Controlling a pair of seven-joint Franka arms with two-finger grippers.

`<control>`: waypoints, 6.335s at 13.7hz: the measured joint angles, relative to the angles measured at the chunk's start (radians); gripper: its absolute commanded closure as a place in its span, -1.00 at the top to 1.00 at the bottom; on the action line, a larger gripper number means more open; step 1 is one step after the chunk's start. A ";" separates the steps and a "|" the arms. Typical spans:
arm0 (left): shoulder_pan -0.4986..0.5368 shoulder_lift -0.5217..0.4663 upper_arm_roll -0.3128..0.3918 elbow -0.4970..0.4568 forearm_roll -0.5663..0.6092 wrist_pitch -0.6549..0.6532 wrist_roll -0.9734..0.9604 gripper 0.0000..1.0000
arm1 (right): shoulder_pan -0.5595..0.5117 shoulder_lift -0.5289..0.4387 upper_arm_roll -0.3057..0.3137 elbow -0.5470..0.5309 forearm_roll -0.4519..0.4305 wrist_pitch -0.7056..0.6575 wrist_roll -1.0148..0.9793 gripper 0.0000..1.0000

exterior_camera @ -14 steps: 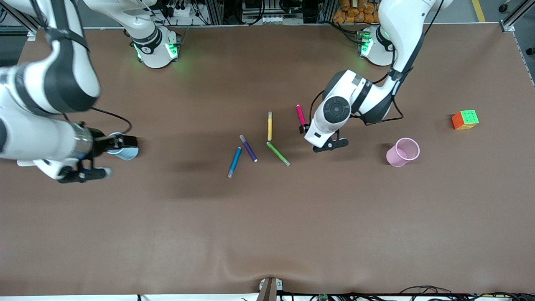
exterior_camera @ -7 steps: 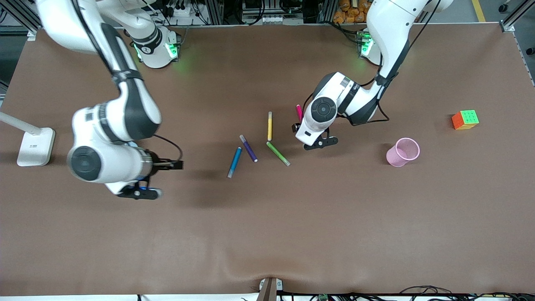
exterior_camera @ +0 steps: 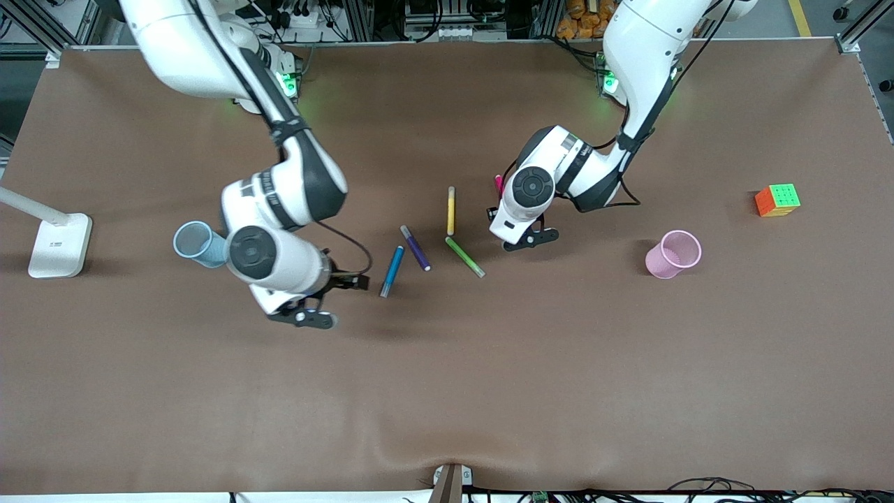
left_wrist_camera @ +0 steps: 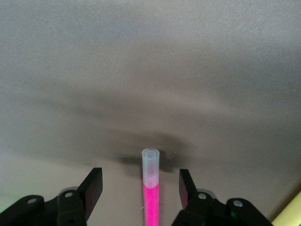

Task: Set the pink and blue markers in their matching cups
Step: 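Grasp the pink marker with the left gripper while the right grasps blue, then carry the pink marker to the pink cup while the right carries blue, then drop the pink marker into the pink cup while the right drops blue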

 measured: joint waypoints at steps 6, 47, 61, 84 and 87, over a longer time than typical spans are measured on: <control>-0.019 0.022 -0.001 0.000 0.000 0.025 -0.002 -0.09 | 0.018 0.051 -0.009 -0.001 0.000 0.054 0.009 1.00; 0.472 -0.358 0.016 -0.009 0.397 0.016 0.589 -1.00 | 0.091 0.087 -0.026 -0.073 -0.062 0.336 -0.106 -1.00; 0.620 -0.461 0.014 -0.361 0.530 0.465 0.679 -1.00 | -0.234 -0.159 -0.027 -0.072 0.035 -0.131 -0.945 -1.00; 0.624 -0.477 -0.025 -0.031 0.379 0.089 0.666 1.00 | -0.681 -0.027 -0.027 -0.128 0.336 -0.625 -2.417 -1.00; 0.623 -0.477 -0.054 0.105 0.346 -0.107 0.684 1.00 | -0.712 0.012 -0.026 -0.128 0.339 -0.645 -2.476 -1.00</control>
